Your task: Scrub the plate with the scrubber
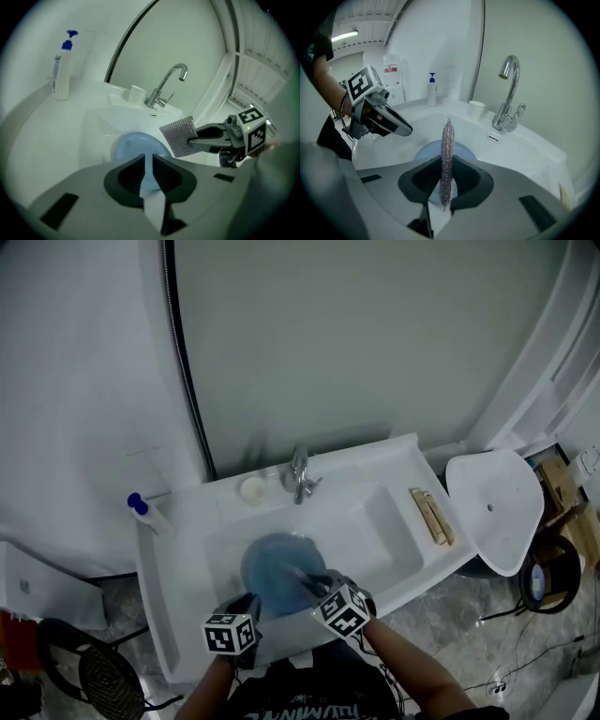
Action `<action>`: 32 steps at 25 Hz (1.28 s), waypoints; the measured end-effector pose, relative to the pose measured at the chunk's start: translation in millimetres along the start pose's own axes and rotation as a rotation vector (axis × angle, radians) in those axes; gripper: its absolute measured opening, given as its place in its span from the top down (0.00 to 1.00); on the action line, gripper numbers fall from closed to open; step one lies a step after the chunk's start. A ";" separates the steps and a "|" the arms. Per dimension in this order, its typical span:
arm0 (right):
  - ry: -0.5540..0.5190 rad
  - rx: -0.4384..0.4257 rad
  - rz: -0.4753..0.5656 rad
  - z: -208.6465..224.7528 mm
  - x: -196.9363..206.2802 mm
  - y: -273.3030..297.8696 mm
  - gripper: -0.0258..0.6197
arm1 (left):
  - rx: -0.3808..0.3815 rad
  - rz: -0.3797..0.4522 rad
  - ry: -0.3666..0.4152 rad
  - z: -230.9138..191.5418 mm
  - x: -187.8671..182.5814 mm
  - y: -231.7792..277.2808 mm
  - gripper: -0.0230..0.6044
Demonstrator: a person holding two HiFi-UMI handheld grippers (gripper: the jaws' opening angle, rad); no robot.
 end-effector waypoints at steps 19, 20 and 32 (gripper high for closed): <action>0.118 0.140 0.131 -40.7 2.5 -67.7 0.84 | 0.087 0.216 0.268 57.1 -8.8 -63.5 0.92; 0.127 0.143 0.138 -43.5 5.7 -74.0 0.84 | 0.090 0.217 0.276 62.7 -4.5 -66.1 0.92; 0.209 0.166 0.230 -97.6 47.2 -153.2 0.84 | 0.078 0.222 0.257 113.5 73.2 -115.9 0.92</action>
Point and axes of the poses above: the fingertips, and each gripper's own axes: y forward along the fingers, z to its right, x out of its underside, the point moved 1 cm from there along -y, backward along the fingers, and after that the axes turned 5 degrees about -y, right-handed, at the moved point
